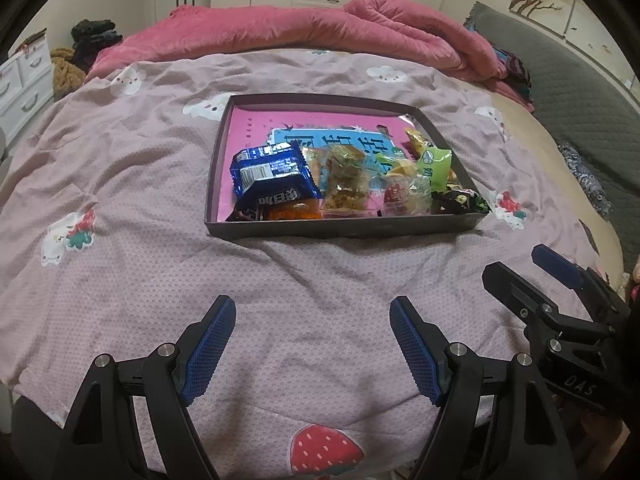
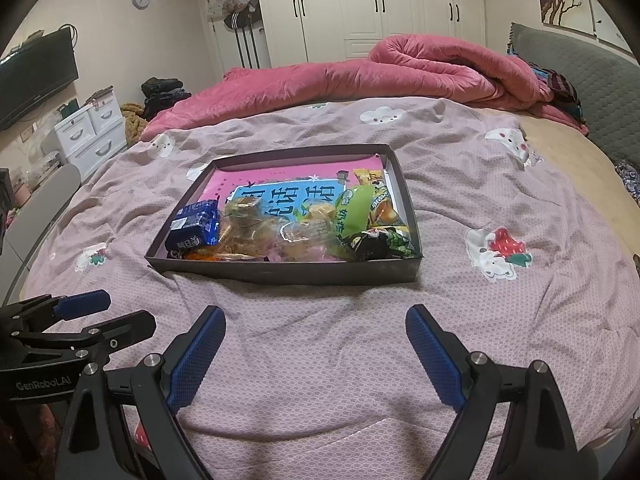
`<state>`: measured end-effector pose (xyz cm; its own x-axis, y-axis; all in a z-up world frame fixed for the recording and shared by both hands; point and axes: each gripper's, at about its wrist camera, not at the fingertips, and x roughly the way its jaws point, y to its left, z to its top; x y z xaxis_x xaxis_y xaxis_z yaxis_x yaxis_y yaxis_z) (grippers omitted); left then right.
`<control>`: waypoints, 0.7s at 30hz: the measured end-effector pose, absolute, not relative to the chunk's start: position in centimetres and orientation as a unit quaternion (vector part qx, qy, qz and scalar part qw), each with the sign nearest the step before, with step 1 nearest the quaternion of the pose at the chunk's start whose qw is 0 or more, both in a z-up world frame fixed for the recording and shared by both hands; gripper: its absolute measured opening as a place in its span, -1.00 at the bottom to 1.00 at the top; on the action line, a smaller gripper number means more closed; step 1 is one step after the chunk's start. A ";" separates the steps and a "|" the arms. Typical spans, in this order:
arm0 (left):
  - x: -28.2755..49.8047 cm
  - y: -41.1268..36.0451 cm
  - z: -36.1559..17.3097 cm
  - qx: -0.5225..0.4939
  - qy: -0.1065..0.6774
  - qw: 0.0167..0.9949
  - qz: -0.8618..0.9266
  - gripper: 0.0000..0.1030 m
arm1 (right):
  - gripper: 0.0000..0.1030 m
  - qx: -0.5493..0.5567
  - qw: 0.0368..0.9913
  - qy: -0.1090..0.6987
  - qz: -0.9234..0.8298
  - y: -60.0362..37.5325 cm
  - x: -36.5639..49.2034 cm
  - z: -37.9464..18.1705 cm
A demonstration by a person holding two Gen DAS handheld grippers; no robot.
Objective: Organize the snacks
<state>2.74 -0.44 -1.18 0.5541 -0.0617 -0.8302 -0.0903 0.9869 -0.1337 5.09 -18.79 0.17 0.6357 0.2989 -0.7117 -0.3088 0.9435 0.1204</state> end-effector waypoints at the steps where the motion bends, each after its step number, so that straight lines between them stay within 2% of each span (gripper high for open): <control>1: 2.7 -0.4 -1.2 -0.081 0.471 0.878 0.009 0.56 | 0.78 -0.007 0.904 0.393 0.168 -18.8 5.1 0.2; 21: 3.2 0.9 -1.6 -0.073 0.460 0.882 0.075 0.56 | 0.78 -0.009 0.903 0.396 0.167 -18.7 5.2 0.0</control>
